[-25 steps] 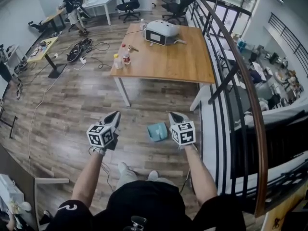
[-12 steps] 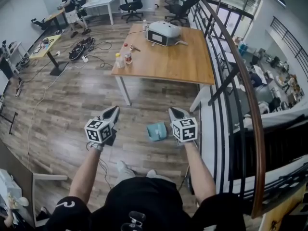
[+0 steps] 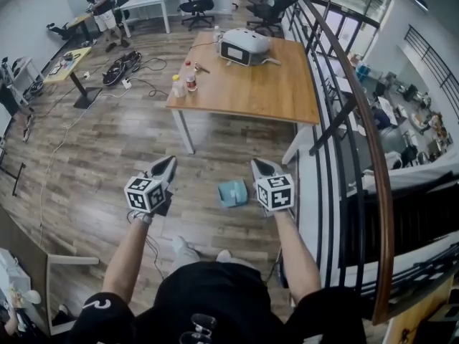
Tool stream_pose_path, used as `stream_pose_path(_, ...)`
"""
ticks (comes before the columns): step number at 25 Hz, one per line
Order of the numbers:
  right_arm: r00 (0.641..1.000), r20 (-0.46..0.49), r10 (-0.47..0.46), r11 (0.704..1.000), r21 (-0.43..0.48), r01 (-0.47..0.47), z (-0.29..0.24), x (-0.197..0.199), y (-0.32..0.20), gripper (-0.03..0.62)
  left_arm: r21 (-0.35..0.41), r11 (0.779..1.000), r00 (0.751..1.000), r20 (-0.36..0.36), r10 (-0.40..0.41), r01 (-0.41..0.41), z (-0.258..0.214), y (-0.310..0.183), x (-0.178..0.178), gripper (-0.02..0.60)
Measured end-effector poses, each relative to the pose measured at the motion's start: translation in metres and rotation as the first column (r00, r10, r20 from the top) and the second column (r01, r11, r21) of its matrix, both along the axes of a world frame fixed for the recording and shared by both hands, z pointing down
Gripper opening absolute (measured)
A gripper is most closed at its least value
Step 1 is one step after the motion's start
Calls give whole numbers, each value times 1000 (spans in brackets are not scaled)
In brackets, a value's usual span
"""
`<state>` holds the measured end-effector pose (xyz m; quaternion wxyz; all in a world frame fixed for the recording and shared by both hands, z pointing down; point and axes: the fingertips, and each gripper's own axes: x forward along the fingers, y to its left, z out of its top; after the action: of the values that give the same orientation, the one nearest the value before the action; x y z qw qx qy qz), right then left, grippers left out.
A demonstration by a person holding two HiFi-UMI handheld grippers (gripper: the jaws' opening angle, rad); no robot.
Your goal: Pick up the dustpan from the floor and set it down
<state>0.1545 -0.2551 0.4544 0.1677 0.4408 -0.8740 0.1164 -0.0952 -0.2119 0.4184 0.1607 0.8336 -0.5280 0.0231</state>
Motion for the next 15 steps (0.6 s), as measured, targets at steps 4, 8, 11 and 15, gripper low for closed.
stream_pose_path(4, 1000, -2, -5, 1000, -7, 5, 2, 0, 2, -5, -1, 1000, 1000, 6, -7, 7, 1, 2, -1, -3)
stream_pose_path(8, 1000, -3, -4, 1000, -8, 4, 0, 1, 2, -5, 0, 1000, 1000, 8, -1, 1, 1, 2, 1, -3)
stream_pose_path(11, 1000, 0, -5, 1000, 1, 5, -1, 1, 2, -5, 4, 1000, 999, 33, -1, 1, 4, 1, -1, -3)
stream_pose_path(15, 1000, 0, -5, 1000, 0, 5, -2, -1, 0, -5, 2, 1000, 999, 38, -3, 3, 6, 0, -4, -3)
